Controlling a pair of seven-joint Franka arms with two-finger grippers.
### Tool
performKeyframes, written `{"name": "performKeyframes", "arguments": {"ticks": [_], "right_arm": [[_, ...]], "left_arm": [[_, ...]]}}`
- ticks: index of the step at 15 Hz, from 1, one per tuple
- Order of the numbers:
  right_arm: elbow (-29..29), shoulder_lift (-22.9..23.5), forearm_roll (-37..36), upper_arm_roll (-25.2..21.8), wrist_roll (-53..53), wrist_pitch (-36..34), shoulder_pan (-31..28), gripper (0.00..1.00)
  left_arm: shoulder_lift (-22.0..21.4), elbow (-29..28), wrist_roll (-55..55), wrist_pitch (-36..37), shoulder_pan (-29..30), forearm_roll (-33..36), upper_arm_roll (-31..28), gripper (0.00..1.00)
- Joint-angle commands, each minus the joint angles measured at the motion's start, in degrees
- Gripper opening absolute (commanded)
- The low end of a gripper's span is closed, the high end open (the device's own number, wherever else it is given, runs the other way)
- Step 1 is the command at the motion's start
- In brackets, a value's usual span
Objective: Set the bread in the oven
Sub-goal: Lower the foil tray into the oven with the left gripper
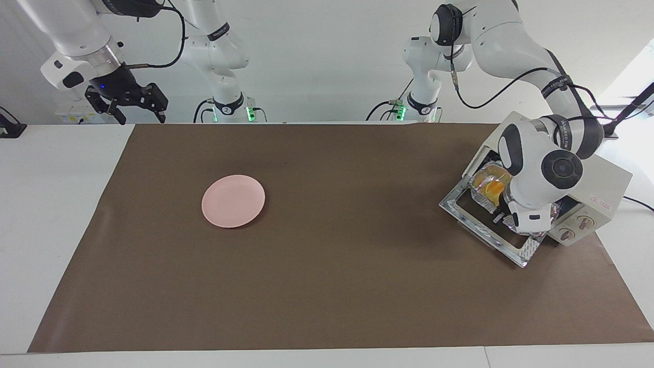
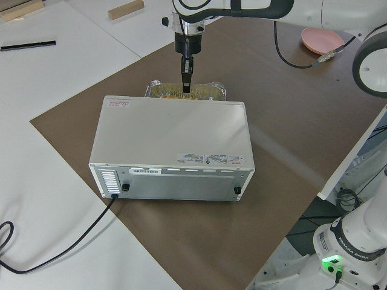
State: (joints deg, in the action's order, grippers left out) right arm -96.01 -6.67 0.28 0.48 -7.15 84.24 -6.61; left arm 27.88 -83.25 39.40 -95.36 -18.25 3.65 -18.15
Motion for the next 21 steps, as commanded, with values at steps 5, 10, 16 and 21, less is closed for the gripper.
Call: {"name": "performKeyframes", "arguments": {"ticks": [5,10,16,21], "right_arm": [[-1.2,-1.2,-0.5,0.7,0.5,-0.3,-0.6,1.0],[-1.2,-1.2,-0.5,0.7,0.5,-0.3,-0.6,1.0],[-1.2,-1.2,-0.5,0.7,0.4,-0.3,-0.6,1.0],[-1.2,-1.2,-0.5,0.7,0.4,-0.3,-0.6,1.0]], "left_arm": [[-2.6,-3.8,0.1,-0.4,-0.1,2.3,-2.1,0.0],[-4.0,-5.4,0.4,-0.2,0.0,2.4,-3.4,0.0],[-5.3,-7.7,-0.5,-0.4,0.0,2.4,-4.8,0.0],[-5.6,-8.0,-1.0,-0.5,-0.1,2.4,-4.8,0.98]]}}
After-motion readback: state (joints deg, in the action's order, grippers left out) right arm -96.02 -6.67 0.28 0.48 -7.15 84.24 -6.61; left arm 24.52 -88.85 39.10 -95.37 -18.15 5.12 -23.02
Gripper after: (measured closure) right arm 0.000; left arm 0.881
